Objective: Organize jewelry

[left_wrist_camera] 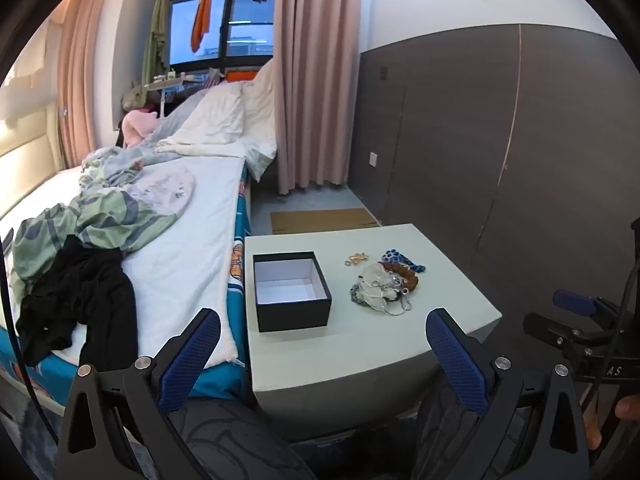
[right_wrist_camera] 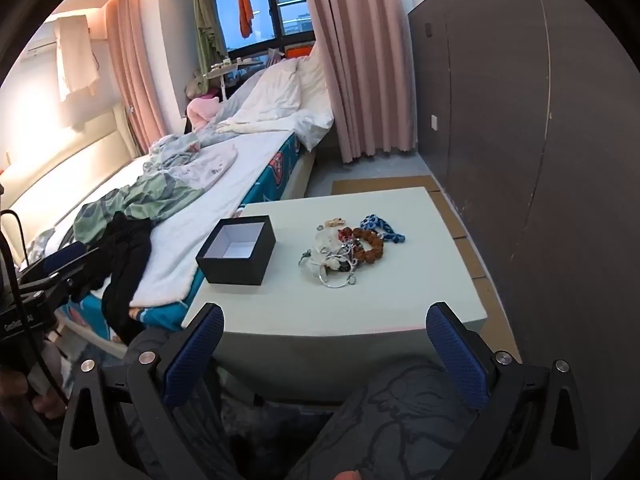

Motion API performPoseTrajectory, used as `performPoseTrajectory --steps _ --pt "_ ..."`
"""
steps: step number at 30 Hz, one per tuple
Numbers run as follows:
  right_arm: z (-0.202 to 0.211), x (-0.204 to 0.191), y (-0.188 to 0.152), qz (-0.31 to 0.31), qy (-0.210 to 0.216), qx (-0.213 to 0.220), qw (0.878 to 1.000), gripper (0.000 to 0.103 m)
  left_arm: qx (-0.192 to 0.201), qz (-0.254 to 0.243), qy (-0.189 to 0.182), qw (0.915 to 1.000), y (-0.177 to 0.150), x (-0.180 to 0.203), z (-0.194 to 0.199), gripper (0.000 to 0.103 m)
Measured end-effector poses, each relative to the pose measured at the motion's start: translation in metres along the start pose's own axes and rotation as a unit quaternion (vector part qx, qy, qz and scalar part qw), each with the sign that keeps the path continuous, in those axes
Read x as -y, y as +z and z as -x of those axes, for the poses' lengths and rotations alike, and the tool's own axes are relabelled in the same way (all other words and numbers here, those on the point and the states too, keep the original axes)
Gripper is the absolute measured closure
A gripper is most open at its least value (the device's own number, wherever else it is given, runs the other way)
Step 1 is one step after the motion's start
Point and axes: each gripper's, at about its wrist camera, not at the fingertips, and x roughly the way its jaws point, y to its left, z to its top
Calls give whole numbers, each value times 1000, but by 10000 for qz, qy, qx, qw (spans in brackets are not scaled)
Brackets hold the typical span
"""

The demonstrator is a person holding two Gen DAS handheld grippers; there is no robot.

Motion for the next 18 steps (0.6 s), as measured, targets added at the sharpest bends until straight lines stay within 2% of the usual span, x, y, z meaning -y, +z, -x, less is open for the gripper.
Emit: performPoseTrajectory --steps 9,10,12,18 --pt "2 -3 -1 -1 126 -106 9999 1 49 -6 -95 9999 3 16 1 1" --pt "4 3 -2 -36 -10 34 10000 1 44 -1 -106 9999 5 19 1 1" --pt "5 5 -1 -46 42 42 10000 1 52 5 -103 9999 6 26 2 1" --pt "9 4 0 1 -55 71 10000 1 160 84 -231 9996 -1 9 11 1"
